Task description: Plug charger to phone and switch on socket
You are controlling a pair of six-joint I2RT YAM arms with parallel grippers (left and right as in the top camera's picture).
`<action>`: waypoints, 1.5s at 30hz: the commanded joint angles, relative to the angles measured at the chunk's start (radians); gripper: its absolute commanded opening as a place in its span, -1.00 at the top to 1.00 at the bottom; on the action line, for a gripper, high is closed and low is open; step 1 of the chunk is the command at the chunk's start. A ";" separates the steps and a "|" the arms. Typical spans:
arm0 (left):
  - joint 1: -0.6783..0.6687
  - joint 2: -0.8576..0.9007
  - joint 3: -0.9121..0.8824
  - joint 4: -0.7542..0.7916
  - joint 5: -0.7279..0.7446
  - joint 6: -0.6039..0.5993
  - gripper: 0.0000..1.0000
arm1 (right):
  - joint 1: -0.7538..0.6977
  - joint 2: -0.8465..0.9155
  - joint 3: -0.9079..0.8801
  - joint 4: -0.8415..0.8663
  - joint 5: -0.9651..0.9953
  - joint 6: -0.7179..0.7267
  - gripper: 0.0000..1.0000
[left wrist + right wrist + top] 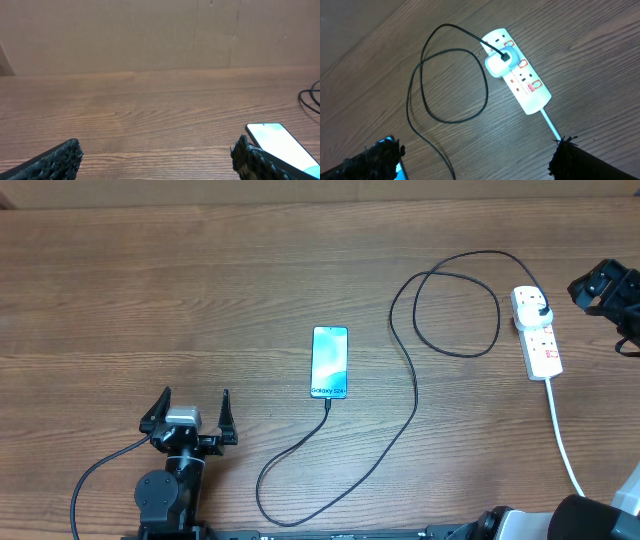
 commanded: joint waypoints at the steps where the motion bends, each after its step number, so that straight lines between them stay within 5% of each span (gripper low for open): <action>1: 0.006 -0.010 -0.003 -0.003 -0.003 0.019 -0.99 | 0.005 0.003 0.014 0.004 0.003 0.003 -1.00; 16: 0.006 -0.010 -0.003 -0.003 -0.003 0.019 -0.98 | 0.014 -0.082 0.012 0.118 -0.162 0.004 -0.99; 23: 0.006 -0.010 -0.003 -0.003 -0.003 0.019 -0.99 | 0.193 -0.231 -0.151 0.360 -0.162 0.003 -1.00; 34: 0.006 -0.009 -0.003 -0.003 -0.003 0.019 -0.99 | 0.525 -0.567 -0.830 1.084 -0.129 0.003 -1.00; 45: 0.006 -0.009 -0.003 -0.003 -0.003 0.019 -0.99 | 0.630 -0.901 -1.421 1.620 -0.129 0.003 -1.00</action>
